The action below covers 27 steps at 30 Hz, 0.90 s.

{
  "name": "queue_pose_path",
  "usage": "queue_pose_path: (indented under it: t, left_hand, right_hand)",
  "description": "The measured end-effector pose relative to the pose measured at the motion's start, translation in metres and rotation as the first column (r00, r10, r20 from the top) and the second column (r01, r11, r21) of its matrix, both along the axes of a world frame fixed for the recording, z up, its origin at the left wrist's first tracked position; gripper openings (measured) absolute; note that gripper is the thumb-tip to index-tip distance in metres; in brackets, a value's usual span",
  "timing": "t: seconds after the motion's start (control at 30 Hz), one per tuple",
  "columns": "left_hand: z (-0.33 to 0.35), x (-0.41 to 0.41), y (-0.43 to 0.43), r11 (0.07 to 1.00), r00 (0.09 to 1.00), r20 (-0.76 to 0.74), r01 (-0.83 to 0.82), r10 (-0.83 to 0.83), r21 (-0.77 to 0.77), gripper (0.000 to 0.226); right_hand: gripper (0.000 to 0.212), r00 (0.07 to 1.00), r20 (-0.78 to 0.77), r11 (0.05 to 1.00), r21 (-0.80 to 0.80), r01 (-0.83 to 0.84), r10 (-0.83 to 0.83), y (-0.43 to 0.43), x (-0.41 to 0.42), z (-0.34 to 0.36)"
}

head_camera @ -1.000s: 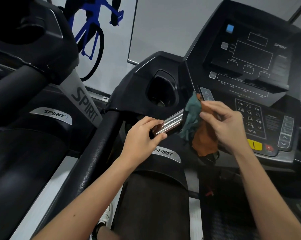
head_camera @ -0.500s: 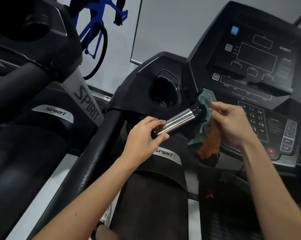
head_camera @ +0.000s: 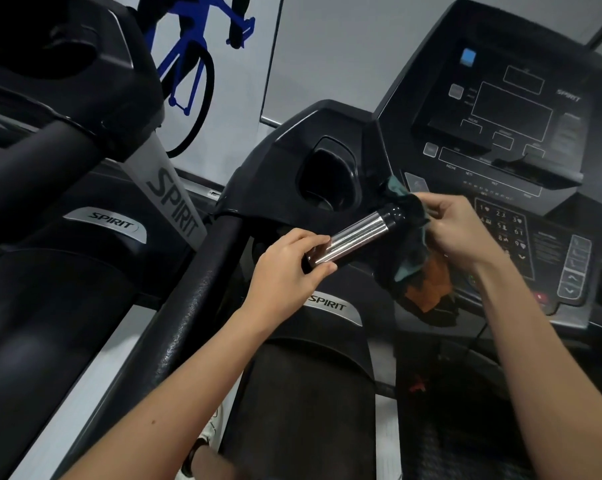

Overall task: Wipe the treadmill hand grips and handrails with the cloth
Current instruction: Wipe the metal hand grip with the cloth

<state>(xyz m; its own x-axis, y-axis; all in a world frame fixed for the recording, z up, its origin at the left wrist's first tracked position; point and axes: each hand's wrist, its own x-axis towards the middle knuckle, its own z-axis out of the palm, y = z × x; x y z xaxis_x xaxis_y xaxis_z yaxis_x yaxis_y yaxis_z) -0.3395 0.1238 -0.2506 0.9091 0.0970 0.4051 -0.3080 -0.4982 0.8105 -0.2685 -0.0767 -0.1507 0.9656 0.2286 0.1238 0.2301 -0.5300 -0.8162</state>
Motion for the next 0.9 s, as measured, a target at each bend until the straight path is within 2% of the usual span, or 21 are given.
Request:
queue_pose_path:
  t: [0.17, 0.3, 0.4, 0.47, 0.57, 0.67, 0.73, 0.9]
  left_hand:
    - [0.000, 0.001, 0.000, 1.000, 1.000, -0.002, 0.003, -0.003, 0.016, 0.040]
    - [-0.002, 0.002, 0.001, 1.000, 1.000, 0.008, 0.007, -0.007, 0.022, 0.041]
    - [-0.002, 0.003, 0.004, 0.999, 0.999, -0.008, 0.035, -0.035, 0.021, 0.042]
    - [-0.004, 0.003, 0.006, 0.997, 0.997, -0.020, 0.079, -0.079, 0.016, 0.046]
    - [-0.007, 0.003, 0.011, 0.988, 0.989, -0.035, 0.148, -0.147, 0.037, 0.055]
    - [-0.009, 0.005, 0.017, 0.986, 0.987, -0.037, 0.160, -0.158, 0.053, 0.059]
    - [-0.008, 0.006, 0.021, 0.985, 0.986, -0.037, 0.162, -0.161, 0.054, 0.058]
    - [-0.009, 0.006, 0.028, 0.971, 0.972, -0.020, 0.235, -0.234, 0.042, 0.050]
  right_hand:
    - [0.027, 0.970, 0.240, 0.997, -0.070, -0.013, 0.029, 0.004, -0.020, 0.003]
    - [0.025, 0.962, 0.251, 0.979, -0.195, -0.058, 0.107, 0.016, -0.017, 0.004]
    - [0.031, 0.923, 0.384, 0.969, -0.238, 0.060, 0.037, 0.024, -0.025, -0.021]
    - [0.043, 0.859, 0.510, 0.954, -0.242, 0.179, -0.032, 0.028, -0.038, -0.044]
    - [0.042, 0.702, 0.699, 0.938, -0.140, 0.316, -0.132, 0.033, -0.050, -0.070]
    - [0.036, 0.575, 0.790, 0.952, 0.035, 0.303, -0.212, 0.041, -0.052, -0.090]
    - [0.034, 0.568, 0.799, 0.966, 0.058, 0.251, -0.195, 0.049, -0.057, -0.105]
    - [0.028, 0.604, 0.795, 0.987, -0.055, 0.151, -0.048, 0.057, -0.066, -0.119]
